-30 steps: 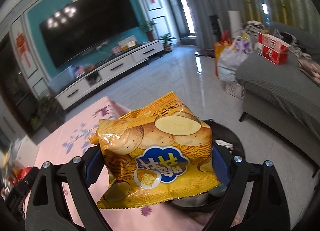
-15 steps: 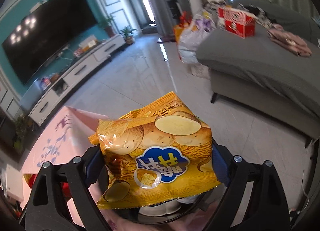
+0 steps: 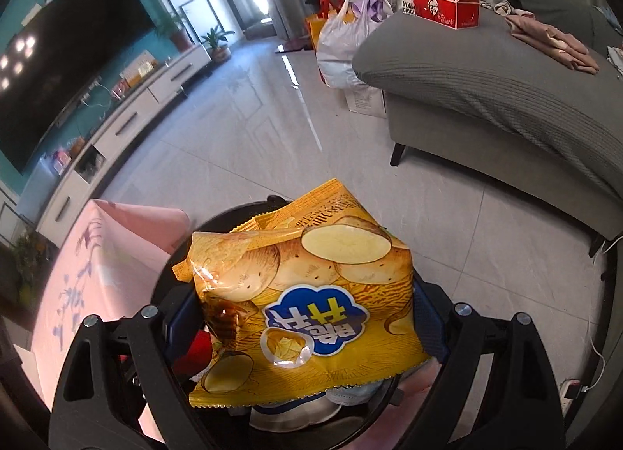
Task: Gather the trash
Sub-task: 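Carry the chip bag and red packet over the bin with both tools, then open both tools over the bin to drop the chip bag and packet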
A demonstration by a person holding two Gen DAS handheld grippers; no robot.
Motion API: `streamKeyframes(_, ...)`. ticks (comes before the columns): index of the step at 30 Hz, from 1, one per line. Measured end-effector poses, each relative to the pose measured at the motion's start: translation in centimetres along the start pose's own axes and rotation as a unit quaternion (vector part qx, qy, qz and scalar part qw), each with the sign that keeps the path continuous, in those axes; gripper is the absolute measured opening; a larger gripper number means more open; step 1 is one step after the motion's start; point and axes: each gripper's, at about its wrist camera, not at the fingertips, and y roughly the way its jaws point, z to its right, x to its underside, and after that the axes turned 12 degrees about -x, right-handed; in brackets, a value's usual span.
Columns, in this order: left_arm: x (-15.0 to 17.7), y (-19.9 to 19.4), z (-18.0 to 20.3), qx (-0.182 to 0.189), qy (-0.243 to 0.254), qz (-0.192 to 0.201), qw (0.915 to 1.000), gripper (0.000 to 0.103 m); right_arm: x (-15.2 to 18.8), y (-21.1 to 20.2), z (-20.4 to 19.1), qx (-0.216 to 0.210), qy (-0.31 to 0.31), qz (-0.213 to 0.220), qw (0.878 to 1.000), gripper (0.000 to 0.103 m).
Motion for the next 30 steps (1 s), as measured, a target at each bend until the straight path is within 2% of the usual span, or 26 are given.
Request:
streamKeyframes(3, 0.2, 0.6, 0.0, -0.006, -0.001, -0.006, 1.0, 0.048, 0.2, 0.5, -0.3, 0.015, -0.006, -0.002, 1.0, 0.088)
streamKeyframes(13, 0.6, 2.4, 0.5, 0.004, 0.001, -0.033, 0.9994, 0.048, 0.6, 1.7, -0.6, 0.022, -0.008, -0.023, 0.999, 0.089)
streamKeyframes(22, 0.9, 3.0, 0.7, -0.007, 0.001, -0.046, 0.9989, 0.051, 0.8, 3.0, -1.0, 0.039, -0.014, -0.046, 0.998, 0.089)
streamKeyframes(24, 1.0, 3.1, 0.5, -0.002, -0.001, -0.053, 0.9986, 0.054, 0.8, 3.1, -0.9, 0.039, -0.012, -0.048, 0.998, 0.09)
streamKeyframes(28, 0.8, 2.9, 0.4, -0.008, -0.002, -0.048, 0.9988, 0.071, 0.8, 2.8, -0.7, 0.039, -0.007, -0.043, 0.998, 0.094)
streamKeyframes(30, 0.7, 2.5, 0.2, -0.009, -0.004, -0.042, 0.9991, 0.076, 0.8, 2.6, -0.8, 0.04, -0.009, -0.038, 0.998, 0.095)
